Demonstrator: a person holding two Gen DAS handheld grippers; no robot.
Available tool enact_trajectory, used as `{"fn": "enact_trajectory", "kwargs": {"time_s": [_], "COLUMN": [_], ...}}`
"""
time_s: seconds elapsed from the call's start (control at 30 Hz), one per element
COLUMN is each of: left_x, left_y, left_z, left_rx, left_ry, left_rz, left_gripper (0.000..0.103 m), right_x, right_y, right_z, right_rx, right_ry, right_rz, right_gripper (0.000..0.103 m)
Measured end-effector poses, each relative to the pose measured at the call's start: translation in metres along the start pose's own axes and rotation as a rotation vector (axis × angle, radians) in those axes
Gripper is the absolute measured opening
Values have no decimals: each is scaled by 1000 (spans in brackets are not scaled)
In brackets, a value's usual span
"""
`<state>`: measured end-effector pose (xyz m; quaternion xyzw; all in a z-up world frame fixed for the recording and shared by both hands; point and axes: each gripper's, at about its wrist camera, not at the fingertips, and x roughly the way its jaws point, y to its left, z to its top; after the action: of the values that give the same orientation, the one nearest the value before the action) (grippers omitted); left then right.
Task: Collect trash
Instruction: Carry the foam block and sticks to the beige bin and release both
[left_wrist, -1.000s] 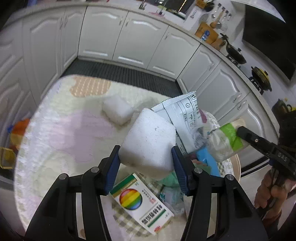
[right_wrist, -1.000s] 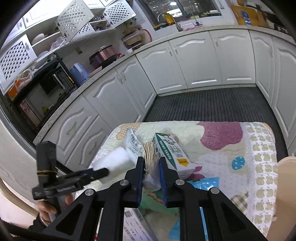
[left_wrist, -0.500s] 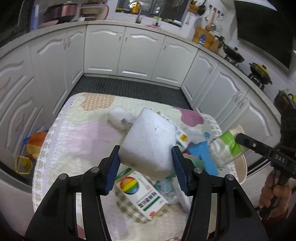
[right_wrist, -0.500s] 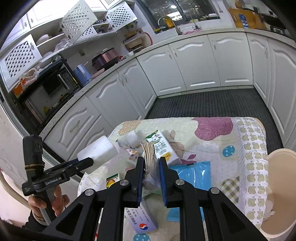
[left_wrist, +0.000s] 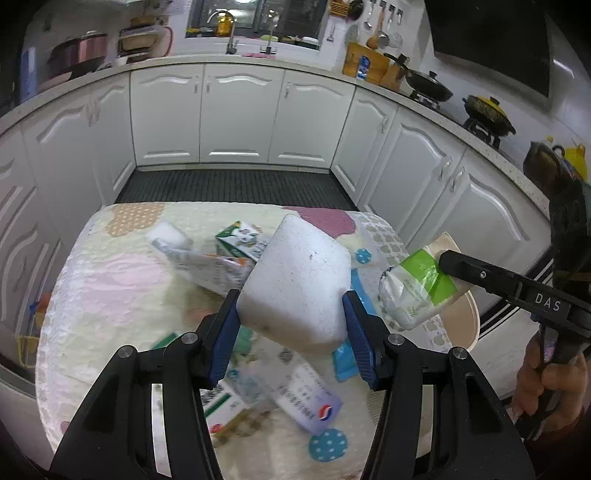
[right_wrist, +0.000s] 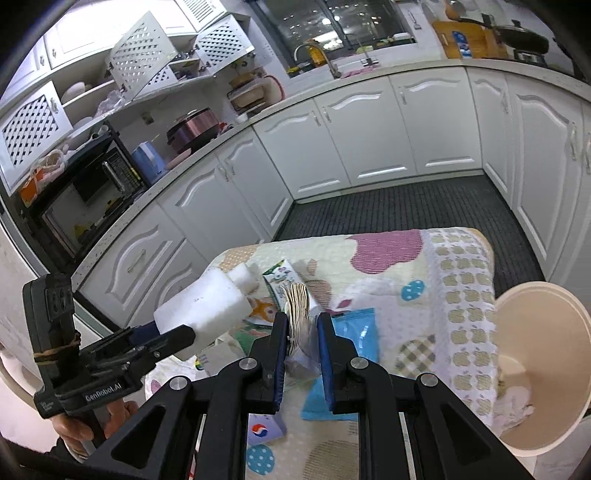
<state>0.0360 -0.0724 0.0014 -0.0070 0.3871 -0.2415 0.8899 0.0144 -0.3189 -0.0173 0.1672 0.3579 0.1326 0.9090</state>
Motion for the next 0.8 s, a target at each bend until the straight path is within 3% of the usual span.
{"fn": "enact_trajectory", "kwargs": {"time_s": [0.3,0.8], "left_x": [21,58], "left_y": [-45,-105], "left_z": [-1,2], "left_rx": [71,140], "left_ry": [10,63], "left_rz": [8,-49], "left_gripper": [53,53], "right_x": [-18,-38], "right_y": [-27,-72], "right_z": [-9,-17], "right_rx": [25,72], "right_ry": [-12,-25], "right_rz": [-64,-167], "right_gripper": [15,15]}}
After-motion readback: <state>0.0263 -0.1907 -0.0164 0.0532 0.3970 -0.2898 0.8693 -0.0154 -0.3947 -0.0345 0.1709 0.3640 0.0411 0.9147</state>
